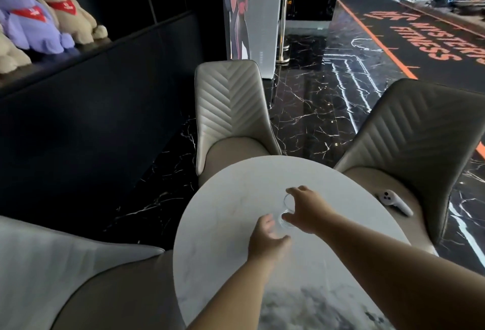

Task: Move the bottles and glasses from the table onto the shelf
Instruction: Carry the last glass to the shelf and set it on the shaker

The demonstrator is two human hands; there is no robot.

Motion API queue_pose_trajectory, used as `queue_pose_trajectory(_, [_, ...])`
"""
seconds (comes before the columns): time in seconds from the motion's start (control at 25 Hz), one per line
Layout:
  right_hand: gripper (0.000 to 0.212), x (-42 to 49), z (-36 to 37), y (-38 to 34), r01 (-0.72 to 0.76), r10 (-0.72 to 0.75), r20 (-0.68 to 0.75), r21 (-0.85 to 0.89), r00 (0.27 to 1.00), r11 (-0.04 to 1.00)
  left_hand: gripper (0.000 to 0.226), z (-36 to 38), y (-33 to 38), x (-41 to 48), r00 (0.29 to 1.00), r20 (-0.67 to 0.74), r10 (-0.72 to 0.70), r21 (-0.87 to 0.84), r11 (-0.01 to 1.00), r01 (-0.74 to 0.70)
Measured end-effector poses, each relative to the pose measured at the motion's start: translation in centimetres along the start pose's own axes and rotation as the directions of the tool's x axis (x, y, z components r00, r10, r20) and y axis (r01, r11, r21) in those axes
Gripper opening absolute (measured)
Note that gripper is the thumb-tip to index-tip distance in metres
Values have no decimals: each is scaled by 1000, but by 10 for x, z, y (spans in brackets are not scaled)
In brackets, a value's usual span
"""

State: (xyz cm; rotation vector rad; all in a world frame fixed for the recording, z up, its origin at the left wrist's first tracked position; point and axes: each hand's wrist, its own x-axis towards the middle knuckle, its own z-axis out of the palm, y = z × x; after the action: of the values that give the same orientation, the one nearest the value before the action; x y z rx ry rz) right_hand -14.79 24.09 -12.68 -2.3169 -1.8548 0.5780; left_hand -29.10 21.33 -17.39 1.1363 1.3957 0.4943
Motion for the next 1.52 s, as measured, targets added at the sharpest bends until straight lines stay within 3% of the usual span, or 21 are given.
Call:
queue_pose_trajectory(0.16, [64, 1, 5, 4, 21, -20, -36, 11, 999, 1000, 87, 22, 8, 10, 982, -45, 184, 224, 960, -170])
queue_pose_trajectory(0.36, [65, -20, -30, -32, 111, -109, -81, 24, 991, 994, 64, -1, 31, -9, 922, -221, 318, 240, 934, -264])
queue_pose_trajectory(0.56, [67, -63, -90, -126, 250, -240, -146, 55, 960, 967, 55, -89, 74, -65, 868, -289, 403, 213, 911, -352])
queue_pose_trajectory(0.76, [54, -112, -171, -282, 477, -457, -205, 54, 865, 878, 45, -231, 134, -156, 748, -461, 477, 208, 878, -432])
queue_pose_trajectory(0.92, [58, -171, -214, -442, 656, -624, -254, 60, 739, 752, 45, -374, 164, -255, 610, -590, 529, 245, 837, -489])
queue_pose_trajectory(1.08, [31, -236, -238, -582, 761, -733, -253, 20, 631, 648, 41, -502, 179, -353, 473, -675, 566, 327, 805, -496])
queue_pose_trajectory(1.16, [40, -282, -241, -659, 811, -766, -307, 37, 565, 584, 40, -572, 176, -413, 389, -727, 565, 363, 798, -481])
queue_pose_trajectory(1.28, [57, -348, -246, -765, 891, -828, -373, -9, 419, 455, 39, -664, 167, -501, 283, -776, 564, 427, 799, -422])
queue_pose_trajectory(1.52, [45, -465, -246, -930, 968, -875, -423, 15, 234, 252, 36, -801, 152, -657, 102, -819, 565, 530, 813, -242])
